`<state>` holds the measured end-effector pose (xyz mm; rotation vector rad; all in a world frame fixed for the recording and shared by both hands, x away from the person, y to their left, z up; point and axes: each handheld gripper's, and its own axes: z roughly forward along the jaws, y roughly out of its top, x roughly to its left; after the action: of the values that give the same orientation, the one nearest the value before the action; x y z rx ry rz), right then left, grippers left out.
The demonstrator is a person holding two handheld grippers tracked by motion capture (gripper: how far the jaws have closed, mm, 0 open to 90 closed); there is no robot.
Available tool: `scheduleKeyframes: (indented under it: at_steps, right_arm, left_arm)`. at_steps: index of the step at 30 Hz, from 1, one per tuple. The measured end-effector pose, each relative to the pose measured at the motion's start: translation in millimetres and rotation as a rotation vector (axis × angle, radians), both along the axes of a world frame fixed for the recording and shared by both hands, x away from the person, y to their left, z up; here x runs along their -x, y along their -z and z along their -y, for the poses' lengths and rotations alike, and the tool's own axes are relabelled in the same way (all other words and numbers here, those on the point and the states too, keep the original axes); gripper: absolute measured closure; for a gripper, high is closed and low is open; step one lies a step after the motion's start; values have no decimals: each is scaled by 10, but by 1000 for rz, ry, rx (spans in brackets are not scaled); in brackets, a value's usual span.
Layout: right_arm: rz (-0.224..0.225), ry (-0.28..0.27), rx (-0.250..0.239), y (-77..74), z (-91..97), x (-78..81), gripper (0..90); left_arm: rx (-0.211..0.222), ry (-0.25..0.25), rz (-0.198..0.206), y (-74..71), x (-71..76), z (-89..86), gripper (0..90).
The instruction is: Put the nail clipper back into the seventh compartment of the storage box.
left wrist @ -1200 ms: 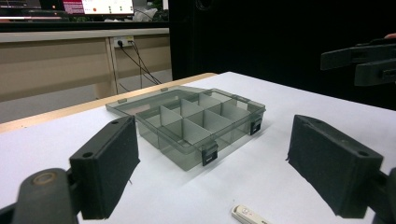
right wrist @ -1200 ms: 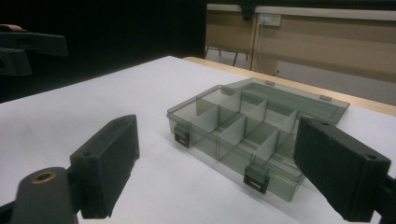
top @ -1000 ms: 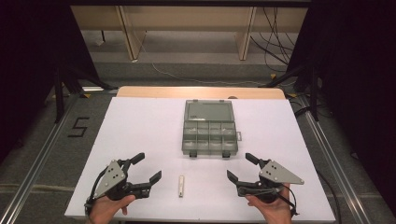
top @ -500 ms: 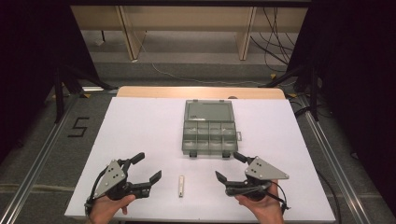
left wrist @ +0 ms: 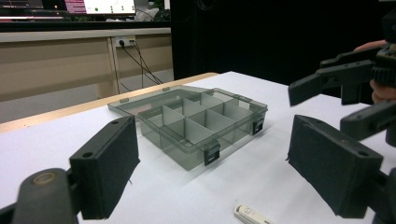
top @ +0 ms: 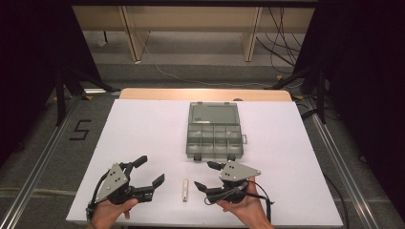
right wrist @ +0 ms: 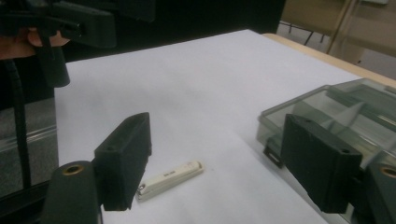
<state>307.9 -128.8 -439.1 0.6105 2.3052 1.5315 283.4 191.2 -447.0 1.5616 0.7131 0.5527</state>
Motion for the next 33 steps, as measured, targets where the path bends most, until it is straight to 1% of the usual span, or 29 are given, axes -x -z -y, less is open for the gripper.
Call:
scheduleKeyframes:
  at_steps: [1,2,3,4,5,6,7,8,9,10,11,12,15,16,17,18,19,20,21,23,24,28,29,33]
  right_arm:
    - [-11,-6,16,8,-29,1,324]
    - [-22,-30,4,32,-71,-14,356]
    - [-36,-46,12,44,-101,-22,373]
    - [-36,-46,12,44,-101,-22,373]
    - [-35,-81,36,71,-161,-28,451]
    - [-32,-96,41,89,-194,-28,482]
    - [-32,-96,41,89,-194,-28,482]
    - [-36,-143,83,119,-251,-29,589]
    - [-34,-152,95,131,-270,-28,616]
    - [-34,-152,95,131,-270,-28,616]
    - [-38,-173,114,163,-315,-31,699]
    - [-47,-179,123,177,-340,-33,732]
    - [-71,-209,159,217,-401,-46,811]
    - [-72,-211,164,234,-421,-47,835]
    - [-72,-211,164,234,-421,-47,835]
    - [-86,-232,189,278,-471,-56,875]
    - [-92,-243,204,297,-491,-62,889]
    - [-96,-247,214,320,-515,-63,900]
    - [-96,-247,214,320,-515,-63,900]
    - [-105,-260,233,355,-558,-66,900]
    - [-109,-268,249,380,-602,-65,900]
    - [-115,-280,267,398,-647,-55,900]
    - [-117,-287,287,424,-679,-49,900]
    - [-114,-299,326,468,-728,-44,900]
  left_arm:
    - [-1,1,0,-2,2,-4,157]
    - [0,2,-2,-2,3,-4,157]
    - [-2,2,0,-1,3,-5,157]
    - [-2,2,0,-1,3,-5,157]
    - [-2,2,-1,-1,2,-3,157]
    - [-2,2,0,-1,2,-2,157]
    - [-2,2,0,-1,2,-2,157]
    - [-1,2,0,-1,2,0,157]
    - [0,3,-1,-1,2,0,157]
    - [0,3,-1,-1,2,0,157]
    - [-1,3,-1,-1,2,0,157]
    - [-1,4,-1,-1,3,1,157]
    - [0,4,-1,-2,4,1,157]
    - [0,4,-1,-2,4,1,157]
    - [-1,4,-1,-3,4,0,157]
    - [0,5,-1,-5,6,1,157]
    - [-11,5,15,-8,-6,-7,157]
    - [2,14,5,-7,5,5,157]
    - [2,14,5,-7,5,5,157]
    - [2,14,7,-8,4,5,157]
    - [1,6,-1,-6,11,3,157]
    - [0,7,-1,-8,12,0,157]
    - [0,7,-1,-8,12,1,157]
    - [1,8,0,-9,12,0,157]
